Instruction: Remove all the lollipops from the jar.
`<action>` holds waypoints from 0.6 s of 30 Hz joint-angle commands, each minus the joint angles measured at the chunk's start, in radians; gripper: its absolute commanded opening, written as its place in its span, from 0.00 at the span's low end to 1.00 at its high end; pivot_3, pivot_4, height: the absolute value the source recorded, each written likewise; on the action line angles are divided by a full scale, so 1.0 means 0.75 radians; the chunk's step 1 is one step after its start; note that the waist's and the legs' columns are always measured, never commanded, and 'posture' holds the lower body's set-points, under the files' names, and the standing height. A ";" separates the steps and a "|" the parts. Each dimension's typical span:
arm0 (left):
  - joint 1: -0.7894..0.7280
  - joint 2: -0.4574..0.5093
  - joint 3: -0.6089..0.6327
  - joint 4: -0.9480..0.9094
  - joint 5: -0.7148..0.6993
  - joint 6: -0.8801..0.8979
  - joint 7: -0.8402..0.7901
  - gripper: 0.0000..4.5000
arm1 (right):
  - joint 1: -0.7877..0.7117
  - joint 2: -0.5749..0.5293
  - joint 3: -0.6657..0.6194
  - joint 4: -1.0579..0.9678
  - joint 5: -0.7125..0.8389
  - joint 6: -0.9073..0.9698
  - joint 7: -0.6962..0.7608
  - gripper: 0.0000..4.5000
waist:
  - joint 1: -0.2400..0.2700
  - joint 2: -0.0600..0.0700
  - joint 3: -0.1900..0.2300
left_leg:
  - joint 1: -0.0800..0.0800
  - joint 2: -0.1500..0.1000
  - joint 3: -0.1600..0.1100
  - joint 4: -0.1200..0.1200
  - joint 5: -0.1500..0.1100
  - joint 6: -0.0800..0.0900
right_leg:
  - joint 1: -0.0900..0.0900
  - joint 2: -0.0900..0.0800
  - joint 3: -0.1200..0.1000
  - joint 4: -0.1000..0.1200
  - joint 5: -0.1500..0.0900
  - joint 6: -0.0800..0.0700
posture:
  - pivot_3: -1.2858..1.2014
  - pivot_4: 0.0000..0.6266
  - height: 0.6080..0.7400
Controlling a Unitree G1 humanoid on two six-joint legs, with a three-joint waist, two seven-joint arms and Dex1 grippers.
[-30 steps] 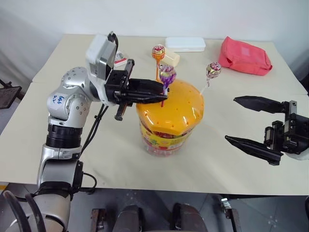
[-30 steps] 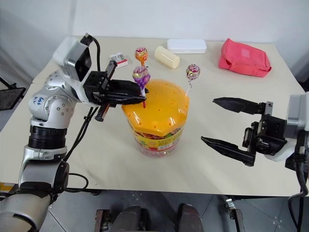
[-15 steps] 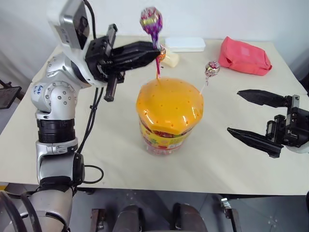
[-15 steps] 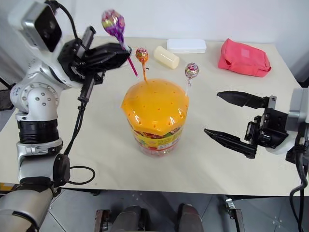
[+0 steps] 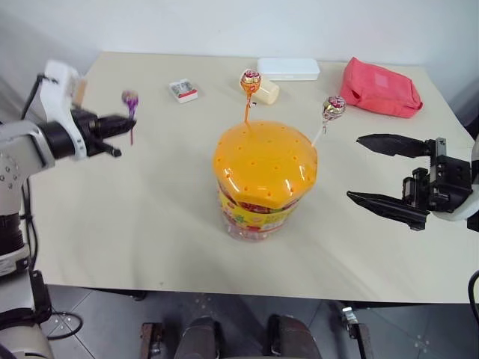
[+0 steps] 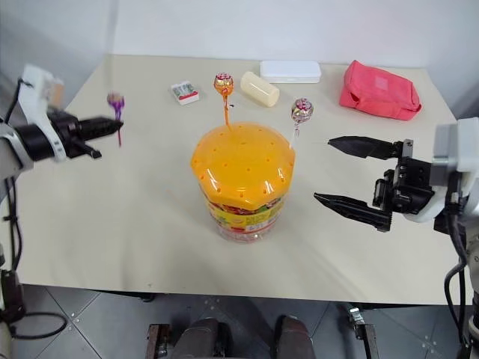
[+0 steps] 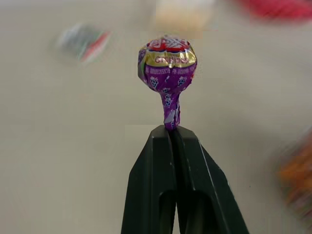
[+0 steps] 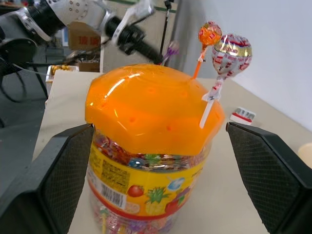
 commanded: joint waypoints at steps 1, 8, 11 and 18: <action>0.021 0.041 -0.129 0.025 0.151 0.129 0.116 0.00 | -0.043 0.014 0.010 0.015 -0.017 -0.035 0.014 1.00 | 0.000 0.000 0.000 | 0.000 0.000 0.001 0.000 0.000 0.000 | 0.000 0.000 0.000 0.000 0.000 0.000 | 0.52 0.24 1.00; -0.015 -0.007 -0.212 0.229 0.306 0.249 0.226 0.11 | -0.040 0.025 0.027 0.015 -0.033 -0.039 0.022 1.00 | -0.009 -0.001 0.000 | 0.000 0.001 0.010 -0.001 0.000 -0.001 | -0.001 0.001 -0.001 0.000 0.000 0.000 | 0.52 0.24 1.00; -0.035 -0.012 -0.204 0.220 0.311 0.262 0.214 0.28 | -0.039 0.028 0.027 0.009 -0.036 -0.036 0.020 1.00 | -0.006 -0.001 0.000 | 0.000 0.001 0.011 -0.001 -0.001 -0.001 | -0.001 0.001 -0.001 0.000 0.000 0.000 | 0.52 0.24 1.00; -0.164 0.071 -0.233 0.050 0.263 0.361 0.103 0.77 | -0.058 0.007 0.021 0.036 -0.055 -0.035 0.038 1.00 | -0.007 -0.006 0.001 | -0.001 0.001 0.011 0.000 -0.001 -0.001 | -0.001 0.001 -0.001 0.000 0.000 0.000 | 0.52 0.24 1.00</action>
